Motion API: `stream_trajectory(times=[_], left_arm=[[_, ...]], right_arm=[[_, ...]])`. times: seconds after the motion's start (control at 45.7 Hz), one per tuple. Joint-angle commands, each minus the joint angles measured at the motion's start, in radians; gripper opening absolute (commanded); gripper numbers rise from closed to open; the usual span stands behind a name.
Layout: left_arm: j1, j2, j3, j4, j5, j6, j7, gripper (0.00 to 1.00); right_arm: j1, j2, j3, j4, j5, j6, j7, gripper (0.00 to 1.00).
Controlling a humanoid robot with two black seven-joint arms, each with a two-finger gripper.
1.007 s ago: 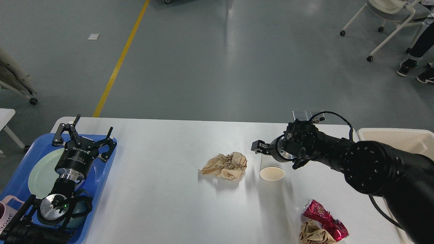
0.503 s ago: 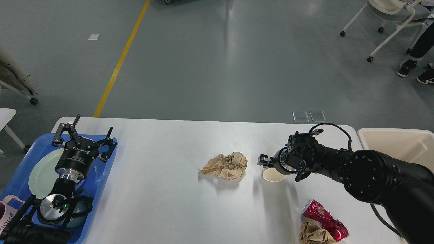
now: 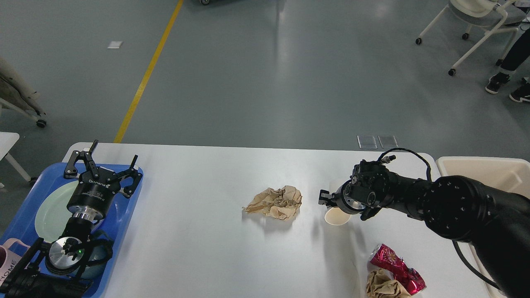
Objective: Tidy desktop
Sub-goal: 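Lower the right gripper and grasp the white paper cup, then lift the paper cup toward the white bin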
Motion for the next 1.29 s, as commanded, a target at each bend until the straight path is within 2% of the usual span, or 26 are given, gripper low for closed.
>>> stream_trajectory(times=[0.0,0.109,0.328,0.503,0.569,0.635,0.81,0.941,1.073,1.27], left_arm=[[0.001,0.0,0.0,0.0,0.0,0.0,0.001,0.97],[0.0,0.0,0.0,0.0,0.0,0.0,0.0,0.97],[0.0,0.0,0.0,0.0,0.0,0.0,0.001,0.97],[0.0,0.0,0.0,0.0,0.0,0.0,0.001,0.97],[0.0,0.0,0.0,0.0,0.0,0.0,0.001,0.97],[0.0,0.0,0.0,0.0,0.0,0.0,0.0,0.97],[0.001,0.0,0.0,0.0,0.0,0.0,0.0,0.97],[0.0,0.0,0.0,0.0,0.0,0.0,0.0,0.97],[0.0,0.0,0.0,0.0,0.0,0.0,0.0,0.97],[0.0,0.0,0.0,0.0,0.0,0.0,0.001,0.97]], right_arm=[[0.061,-0.046,-0.001,0.086,0.001,0.007,0.002,0.0],[0.18,-0.093,-0.001,0.226,0.004,0.057,0.005,0.0],[0.519,-0.308,-0.056,0.556,0.008,0.266,0.011,0.0],[0.779,-0.334,-0.229,0.736,0.047,0.401,0.02,0.0],[0.877,-0.353,-0.289,0.804,0.074,0.433,0.036,0.0],[0.966,-0.379,-0.34,0.865,0.09,0.464,0.072,0.0],[1.077,-0.388,-0.498,0.945,0.094,0.453,0.229,0.0],[1.081,-0.388,-0.584,0.947,0.11,0.386,0.313,0.0],[1.081,-0.388,-0.647,0.952,0.173,0.299,0.329,0.0],[1.028,-0.44,-0.656,0.933,0.147,0.282,0.321,0.0]])
